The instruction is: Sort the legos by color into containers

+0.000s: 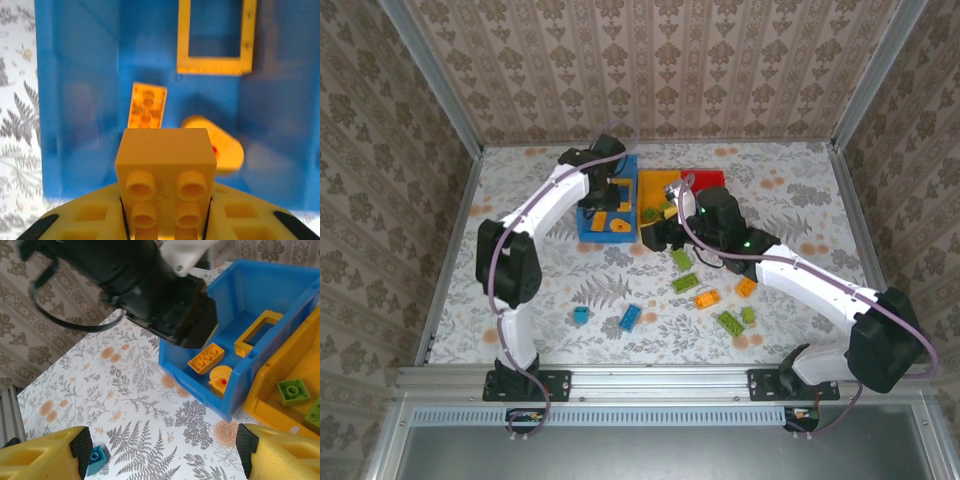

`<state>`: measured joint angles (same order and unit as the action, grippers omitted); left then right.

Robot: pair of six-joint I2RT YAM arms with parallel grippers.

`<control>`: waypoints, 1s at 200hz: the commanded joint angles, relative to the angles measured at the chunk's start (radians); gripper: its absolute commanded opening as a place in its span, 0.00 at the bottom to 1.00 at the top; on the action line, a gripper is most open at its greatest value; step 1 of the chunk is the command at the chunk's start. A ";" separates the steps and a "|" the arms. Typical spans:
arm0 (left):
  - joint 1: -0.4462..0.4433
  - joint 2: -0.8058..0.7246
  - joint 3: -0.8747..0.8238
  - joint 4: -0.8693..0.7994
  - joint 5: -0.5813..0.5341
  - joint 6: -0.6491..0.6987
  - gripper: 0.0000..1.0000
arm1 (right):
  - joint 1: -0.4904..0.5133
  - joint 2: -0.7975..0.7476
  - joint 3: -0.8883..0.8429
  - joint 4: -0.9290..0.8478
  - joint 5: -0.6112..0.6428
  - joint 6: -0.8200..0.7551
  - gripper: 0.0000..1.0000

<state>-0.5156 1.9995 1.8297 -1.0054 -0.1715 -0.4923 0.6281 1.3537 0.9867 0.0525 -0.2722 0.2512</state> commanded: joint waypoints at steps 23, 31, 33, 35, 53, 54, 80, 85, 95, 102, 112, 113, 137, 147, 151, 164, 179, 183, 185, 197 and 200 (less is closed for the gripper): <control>0.034 0.169 0.185 -0.062 -0.028 0.050 0.30 | -0.003 -0.017 0.003 -0.014 0.038 0.037 0.78; 0.040 0.197 0.215 -0.069 -0.030 0.051 0.30 | -0.004 -0.022 -0.004 -0.017 0.040 0.036 0.78; 0.041 0.204 0.220 -0.070 -0.030 0.051 0.30 | -0.003 -0.024 -0.004 -0.017 0.040 0.036 0.78; 0.042 0.210 0.227 -0.072 -0.030 0.051 0.30 | -0.004 -0.024 -0.006 -0.018 0.042 0.035 0.79; 0.052 0.259 0.280 -0.082 -0.044 0.053 0.30 | -0.003 -0.030 -0.014 -0.023 0.043 0.038 0.78; 0.052 0.261 0.282 -0.081 -0.045 0.053 0.30 | -0.004 -0.031 -0.014 -0.022 0.042 0.039 0.78; 0.052 0.317 0.341 -0.082 -0.051 0.066 0.31 | -0.004 -0.033 -0.019 -0.023 0.044 0.045 0.78; 0.053 0.329 0.354 -0.083 -0.051 0.067 0.32 | -0.004 -0.033 -0.019 -0.024 0.045 0.043 0.78; 0.052 0.354 0.380 -0.092 -0.049 0.068 0.33 | -0.004 -0.032 -0.020 -0.026 0.045 0.043 0.78; 0.053 0.370 0.397 -0.097 -0.048 0.068 0.34 | -0.004 -0.030 -0.019 -0.029 0.044 0.040 0.79; 0.052 0.391 0.418 -0.107 -0.045 0.068 0.36 | -0.003 -0.029 -0.017 -0.034 0.044 0.038 0.79; 0.052 0.393 0.419 -0.108 -0.046 0.067 0.36 | -0.004 -0.029 -0.017 -0.035 0.044 0.038 0.79; 0.052 0.409 0.435 -0.116 -0.042 0.060 0.43 | -0.003 -0.032 -0.019 -0.054 0.044 0.030 0.79; 0.052 0.406 0.434 -0.117 -0.039 0.059 0.48 | -0.004 -0.044 -0.028 -0.064 0.053 0.025 0.79; 0.052 0.404 0.434 -0.118 -0.039 0.058 0.49 | -0.004 -0.047 -0.033 -0.068 0.057 0.023 0.79; 0.052 0.390 0.431 -0.122 -0.039 0.058 0.54 | -0.007 -0.069 -0.053 -0.079 0.070 0.017 0.80; 0.052 0.364 0.422 -0.122 -0.041 0.057 0.57 | -0.014 -0.100 -0.078 -0.103 0.090 0.011 0.80; 0.052 0.355 0.419 -0.121 -0.040 0.057 0.57 | -0.016 -0.109 -0.085 -0.110 0.094 0.011 0.80; 0.053 0.351 0.417 -0.121 -0.040 0.058 0.58 | -0.017 -0.112 -0.087 -0.114 0.097 0.010 0.80; 0.052 0.318 0.407 -0.116 -0.042 0.055 0.58 | -0.021 -0.142 -0.108 -0.147 0.121 0.004 0.80; 0.053 0.311 0.404 -0.113 -0.042 0.056 0.59 | -0.021 -0.149 -0.112 -0.158 0.130 0.001 0.80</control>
<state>-0.4694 2.3970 2.2311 -1.0935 -0.1997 -0.4404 0.6189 1.2728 0.9123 -0.0242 -0.2081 0.2657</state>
